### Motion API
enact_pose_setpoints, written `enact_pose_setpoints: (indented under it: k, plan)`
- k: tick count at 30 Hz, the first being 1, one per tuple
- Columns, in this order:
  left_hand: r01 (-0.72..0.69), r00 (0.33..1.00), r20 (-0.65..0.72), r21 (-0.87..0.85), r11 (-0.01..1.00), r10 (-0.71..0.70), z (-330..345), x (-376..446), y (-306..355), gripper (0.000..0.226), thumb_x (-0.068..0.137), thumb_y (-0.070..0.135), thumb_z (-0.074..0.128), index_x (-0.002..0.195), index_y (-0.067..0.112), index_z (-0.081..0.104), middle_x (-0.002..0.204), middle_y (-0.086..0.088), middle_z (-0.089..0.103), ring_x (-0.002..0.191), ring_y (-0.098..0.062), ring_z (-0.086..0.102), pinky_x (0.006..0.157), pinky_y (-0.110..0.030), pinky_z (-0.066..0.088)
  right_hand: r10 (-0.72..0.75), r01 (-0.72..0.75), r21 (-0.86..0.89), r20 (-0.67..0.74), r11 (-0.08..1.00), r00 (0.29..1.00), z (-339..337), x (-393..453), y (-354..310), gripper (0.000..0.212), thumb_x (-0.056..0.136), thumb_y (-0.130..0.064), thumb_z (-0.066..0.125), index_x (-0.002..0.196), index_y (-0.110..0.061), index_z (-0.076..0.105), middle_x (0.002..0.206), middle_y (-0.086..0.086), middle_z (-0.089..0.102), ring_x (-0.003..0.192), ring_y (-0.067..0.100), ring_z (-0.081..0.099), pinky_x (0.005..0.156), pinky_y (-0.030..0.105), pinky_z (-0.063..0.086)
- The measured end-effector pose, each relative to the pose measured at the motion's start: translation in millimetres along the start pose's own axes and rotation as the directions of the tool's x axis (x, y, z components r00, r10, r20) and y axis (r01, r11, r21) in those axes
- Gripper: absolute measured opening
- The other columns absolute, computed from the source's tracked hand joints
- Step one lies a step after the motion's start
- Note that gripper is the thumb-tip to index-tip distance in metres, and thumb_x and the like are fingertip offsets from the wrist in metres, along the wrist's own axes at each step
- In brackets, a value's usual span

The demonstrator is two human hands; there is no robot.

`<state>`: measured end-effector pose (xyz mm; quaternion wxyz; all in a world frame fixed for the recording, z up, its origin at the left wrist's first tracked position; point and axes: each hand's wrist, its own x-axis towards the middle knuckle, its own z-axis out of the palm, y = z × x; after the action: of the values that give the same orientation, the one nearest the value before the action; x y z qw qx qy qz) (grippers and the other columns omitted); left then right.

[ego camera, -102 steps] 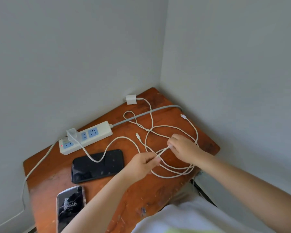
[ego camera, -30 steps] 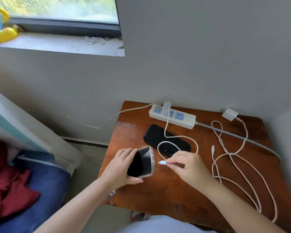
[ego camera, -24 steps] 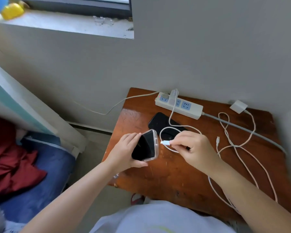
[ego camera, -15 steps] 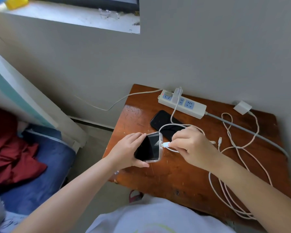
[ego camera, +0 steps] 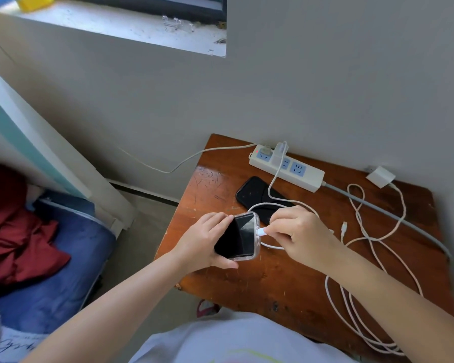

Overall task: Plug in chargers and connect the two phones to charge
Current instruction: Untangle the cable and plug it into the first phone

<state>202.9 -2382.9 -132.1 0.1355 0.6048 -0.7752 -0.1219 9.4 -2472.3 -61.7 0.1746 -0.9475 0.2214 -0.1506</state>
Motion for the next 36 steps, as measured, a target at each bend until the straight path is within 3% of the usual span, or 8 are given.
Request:
enact_pose_setpoints:
  k: [5,10,14,18,23,27,33,36]
  plan:
    - [0.002,1.0,0.021,0.024,1.0,-0.002,5.5,0.1,0.2,0.086,0.047,0.047,0.084,0.109,-0.008,0.057,0.099,-0.022,0.068,0.093,-0.04,0.064,0.069,-0.047,0.056,0.045,-0.046,0.041,0.029,0.998,0.999,7.5,-8.3,0.0,0.011,0.062,0.006,0.076,0.069,0.0,0.072,0.061,0.013,0.07,0.056,0.022,0.066,0.057,0.023,0.055]
    - [0.079,0.977,0.199,-0.018,0.997,-0.074,12.7,2.0,-5.6,0.09,0.07,0.053,0.067,0.137,0.006,0.028,0.139,-0.016,0.04,0.132,-0.032,0.029,0.108,-0.043,0.03,0.074,-0.079,0.074,0.066,0.994,0.995,21.4,-21.7,4.5,0.011,0.063,0.004,0.076,0.071,-0.002,0.072,0.064,0.011,0.071,0.059,0.019,0.066,0.057,0.023,0.056]
    - [-0.026,0.938,0.345,0.137,0.99,-0.024,7.3,17.3,-18.9,0.092,0.074,0.05,0.065,0.141,0.012,0.014,0.147,-0.01,0.026,0.135,-0.028,0.017,0.113,-0.038,0.017,0.196,-0.238,0.202,0.206,0.95,0.959,39.4,-38.9,10.0,0.018,0.08,-0.014,0.066,0.097,-0.01,0.069,0.092,0.008,0.073,0.082,0.013,0.066,0.07,0.017,0.054]
    - [-0.257,0.822,0.568,0.316,0.913,0.035,-5.4,34.1,-38.1,0.096,0.074,0.047,0.066,0.141,0.007,0.01,0.148,-0.014,0.022,0.134,-0.03,0.016,0.112,-0.036,0.013,0.35,-0.397,0.222,0.224,0.891,0.91,48.0,-45.1,23.0,0.021,0.086,-0.021,0.058,0.104,-0.013,0.066,0.102,0.004,0.07,0.091,0.006,0.059,0.072,0.002,0.038]
    - [-0.521,0.572,0.815,0.27,0.81,0.096,-10.9,50.2,-46.1,0.091,0.072,0.024,0.073,0.14,0.006,0.015,0.148,-0.019,0.023,0.136,-0.033,0.017,0.113,-0.041,0.012,0.579,-0.581,-0.036,0.157,0.813,0.8,52.2,-41.2,47.0,0.028,0.089,-0.02,0.052,0.115,-0.012,0.058,0.125,0.006,0.055,0.118,0.019,0.045,0.098,0.027,0.039]
    - [-0.655,0.504,0.839,0.217,0.724,0.204,-14.7,61.1,-47.6,0.072,0.08,0.003,0.062,0.139,0.015,0.022,0.151,-0.01,0.021,0.141,-0.026,0.008,0.114,-0.04,0.004,0.648,-0.651,-0.042,0.158,0.758,0.745,58.0,-38.4,46.9,0.031,0.089,-0.02,0.052,0.118,-0.012,0.055,0.133,0.006,0.048,0.123,0.019,0.043,0.099,0.026,0.039]
    - [-0.511,0.62,0.773,0.271,0.816,0.131,-6.3,48.4,-44.7,0.064,0.086,0.005,0.055,0.139,0.022,0.024,0.154,-0.003,0.013,0.141,-0.024,-0.005,0.113,-0.043,-0.003,0.616,-0.632,-0.032,0.271,0.774,0.74,62.1,-38.9,33.2,0.026,0.091,-0.023,0.046,0.108,-0.011,0.062,0.109,0.005,0.063,0.094,0.014,0.059,0.07,0.016,0.043]
    - [-0.061,0.864,0.499,0.225,0.972,-0.062,8.2,28.8,-36.1,0.058,0.088,0.008,0.045,0.14,0.02,0.021,0.155,-0.002,0.011,0.141,-0.021,-0.006,0.113,-0.041,-0.006,0.631,-0.648,-0.034,0.27,0.761,0.727,68.6,-38.9,29.9,0.022,0.09,-0.023,0.05,0.104,-0.012,0.062,0.105,0.005,0.063,0.081,0.01,0.055,0.055,0.007,0.034]
